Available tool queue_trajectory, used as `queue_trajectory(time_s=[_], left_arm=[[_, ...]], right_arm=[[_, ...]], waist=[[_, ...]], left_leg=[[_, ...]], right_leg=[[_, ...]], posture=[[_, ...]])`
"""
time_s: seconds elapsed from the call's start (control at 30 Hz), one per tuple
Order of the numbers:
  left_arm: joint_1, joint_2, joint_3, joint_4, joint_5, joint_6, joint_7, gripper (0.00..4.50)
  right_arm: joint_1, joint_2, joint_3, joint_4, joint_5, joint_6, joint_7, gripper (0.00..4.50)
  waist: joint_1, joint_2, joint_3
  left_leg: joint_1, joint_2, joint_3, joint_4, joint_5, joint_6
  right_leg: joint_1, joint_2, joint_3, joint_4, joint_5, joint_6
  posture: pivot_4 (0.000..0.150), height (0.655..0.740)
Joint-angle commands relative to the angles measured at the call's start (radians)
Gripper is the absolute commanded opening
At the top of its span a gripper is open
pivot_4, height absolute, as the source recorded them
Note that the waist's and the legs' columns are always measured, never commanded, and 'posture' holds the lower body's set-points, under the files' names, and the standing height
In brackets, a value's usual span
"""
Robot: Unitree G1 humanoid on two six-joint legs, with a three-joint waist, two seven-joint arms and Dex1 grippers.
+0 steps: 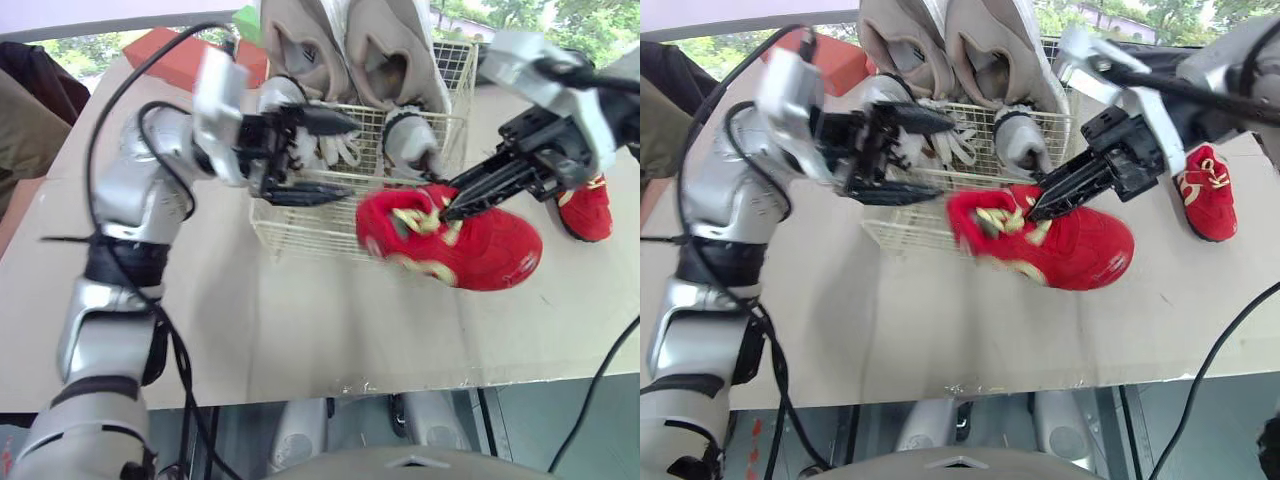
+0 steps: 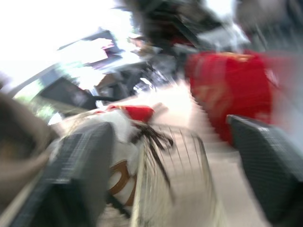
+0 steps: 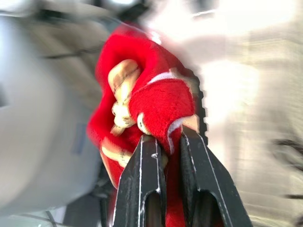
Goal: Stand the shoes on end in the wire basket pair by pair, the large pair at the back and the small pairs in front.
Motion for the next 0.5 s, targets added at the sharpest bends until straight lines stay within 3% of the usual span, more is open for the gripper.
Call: queue_trajectory(time_s=[0.03, 0.13, 0.27, 0.37, 0.5], left_arm=[[0.141, 0.005, 0.133, -0.208, -0.144, 0.159, 0.184, 4.44], [0.287, -0.037, 0.243, -0.348, -0.244, 0.209, 0.365, 4.44], [0.633, -0.081, 0.439, -0.619, -0.356, 0.210, 0.527, 4.44], [0.833, -0.088, 0.515, -0.702, -0.319, 0.190, 0.513, 4.44], [0.958, -0.104, 0.562, -0.689, -0.271, 0.140, 0.485, 4.44]], right_arm=[[0.098, 0.076, -0.214, -0.070, 0.117, -0.037, -0.107, 0.00], [0.220, 0.213, -0.382, -0.131, 0.216, -0.111, -0.268, 0.00], [0.382, 0.484, -0.487, -0.262, 0.249, -0.265, -0.642, 0.00], [0.436, 0.690, -0.406, -0.307, 0.097, -0.422, -0.853, 0.00], [0.475, 0.863, -0.182, -0.222, -0.253, -0.747, -0.926, 0.00]], waist=[[0.003, 0.000, 0.000], [0.007, -0.003, -0.002], [0.006, -0.004, -0.002], [0.005, -0.003, -0.003], [0.017, -0.003, -0.003]], left_leg=[[0.000, 0.001, 0.000, 0.000, 0.000, 0.000], [0.000, 0.002, -0.002, 0.003, 0.000, 0.000], [-0.001, 0.001, -0.002, 0.004, 0.000, -0.001], [0.002, 0.000, -0.001, 0.004, 0.001, -0.002], [0.005, -0.001, 0.002, 0.001, 0.002, -0.003]], right_leg=[[0.000, 0.000, 0.000, 0.000, 0.000, 0.000], [0.001, -0.001, 0.000, 0.002, 0.000, 0.000], [0.002, -0.003, 0.000, 0.002, 0.000, 0.000], [0.002, -0.003, 0.001, 0.002, 0.001, 0.000], [0.005, -0.001, 0.000, 0.003, 0.001, 0.000]], posture=[[0.150, 0.7400], [0.150, 0.7400], [0.150, 0.7400], [0.150, 0.7400], [0.150, 0.7400]])
